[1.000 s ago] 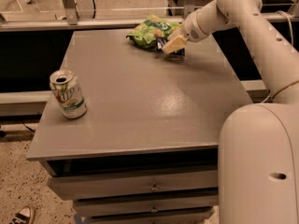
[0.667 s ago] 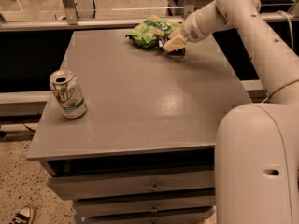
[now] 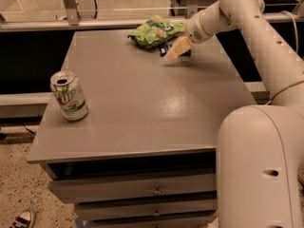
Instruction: Move rxbar blueberry near green rice chip bag
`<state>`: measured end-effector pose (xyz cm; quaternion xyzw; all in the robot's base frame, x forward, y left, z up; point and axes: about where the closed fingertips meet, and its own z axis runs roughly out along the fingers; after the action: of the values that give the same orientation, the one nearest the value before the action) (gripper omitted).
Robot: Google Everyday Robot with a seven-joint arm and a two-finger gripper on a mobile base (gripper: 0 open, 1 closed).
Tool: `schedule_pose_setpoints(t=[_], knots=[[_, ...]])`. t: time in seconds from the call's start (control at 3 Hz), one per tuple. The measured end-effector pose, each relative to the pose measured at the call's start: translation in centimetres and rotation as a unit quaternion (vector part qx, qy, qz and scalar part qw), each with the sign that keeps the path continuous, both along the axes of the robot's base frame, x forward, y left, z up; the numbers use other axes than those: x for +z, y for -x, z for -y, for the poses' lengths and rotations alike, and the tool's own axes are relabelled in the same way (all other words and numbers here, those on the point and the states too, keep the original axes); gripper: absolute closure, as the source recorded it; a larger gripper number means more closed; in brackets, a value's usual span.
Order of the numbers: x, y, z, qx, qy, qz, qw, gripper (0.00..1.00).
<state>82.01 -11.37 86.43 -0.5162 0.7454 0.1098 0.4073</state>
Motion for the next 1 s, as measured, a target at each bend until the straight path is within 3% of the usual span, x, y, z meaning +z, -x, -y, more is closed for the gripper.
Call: schedule_pose_setpoints(t=[0.33,0.67,1.0], knots=[[0.0,0.0,0.1,0.0,0.0,0.0,1.0,0.0],[1.9,2.0,2.3,0.0,-0.027,0.011,0.9996,0.0],[4.5,7.5,8.9,-0.019,-0.065,0.034,0.9971,0.0]])
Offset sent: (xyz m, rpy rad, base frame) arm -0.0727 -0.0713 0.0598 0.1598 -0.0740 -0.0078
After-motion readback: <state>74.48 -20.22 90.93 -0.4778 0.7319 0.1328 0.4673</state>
